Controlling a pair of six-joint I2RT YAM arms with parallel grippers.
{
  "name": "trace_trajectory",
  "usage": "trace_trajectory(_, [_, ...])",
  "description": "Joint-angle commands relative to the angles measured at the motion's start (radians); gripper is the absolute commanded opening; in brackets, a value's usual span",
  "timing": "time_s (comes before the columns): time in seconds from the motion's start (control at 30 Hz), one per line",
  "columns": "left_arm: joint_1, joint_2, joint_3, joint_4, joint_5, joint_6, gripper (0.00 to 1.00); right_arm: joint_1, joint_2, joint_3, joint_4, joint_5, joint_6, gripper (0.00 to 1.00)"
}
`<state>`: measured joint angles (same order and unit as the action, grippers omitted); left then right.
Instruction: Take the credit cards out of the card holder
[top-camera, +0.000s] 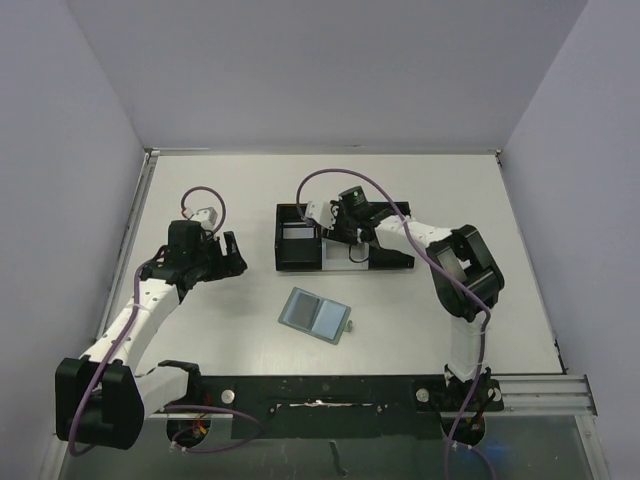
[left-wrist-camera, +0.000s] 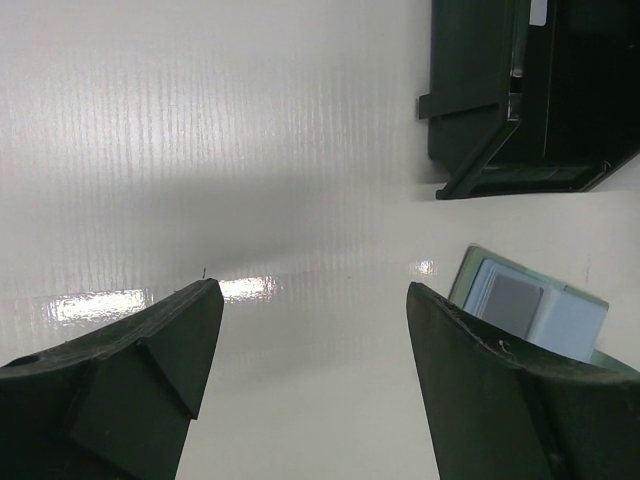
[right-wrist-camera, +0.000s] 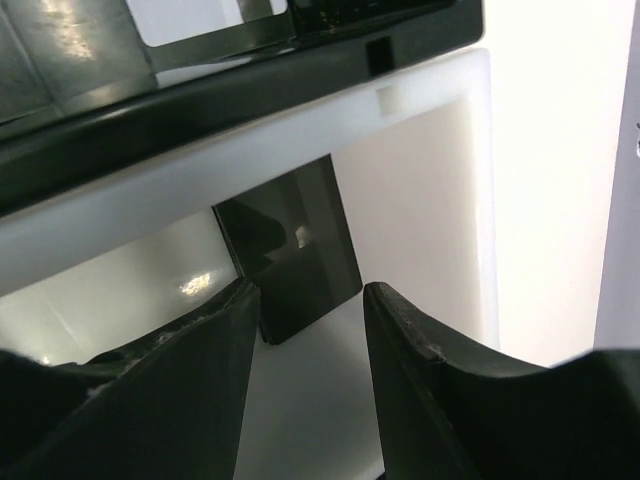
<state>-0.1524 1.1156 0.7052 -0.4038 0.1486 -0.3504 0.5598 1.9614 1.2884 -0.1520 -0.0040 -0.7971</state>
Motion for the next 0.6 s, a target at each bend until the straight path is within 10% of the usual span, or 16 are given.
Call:
trace_trajectory(0.0, [0.005,0.001,0.024,0.048,0.024,0.024,0.75,-0.008,-0.045,0.054,0.029,-0.008,0.045,0.47])
trace_trajectory(0.17, [0.005,-0.012,0.024,0.048,0.02,0.025,0.75,0.003,-0.193,0.026,0.095,0.004,0.279,0.48])
trace_trajectory(0.4, [0.007,-0.06,0.019,0.048,-0.021,0.022,0.75,0.075,-0.469,-0.168,0.145,0.176,1.023,0.62])
trace_trajectory(0.57, [0.015,-0.082,0.016,0.049,-0.038,0.021,0.75,0.052,-0.544,-0.29,0.083,0.012,1.482,0.99])
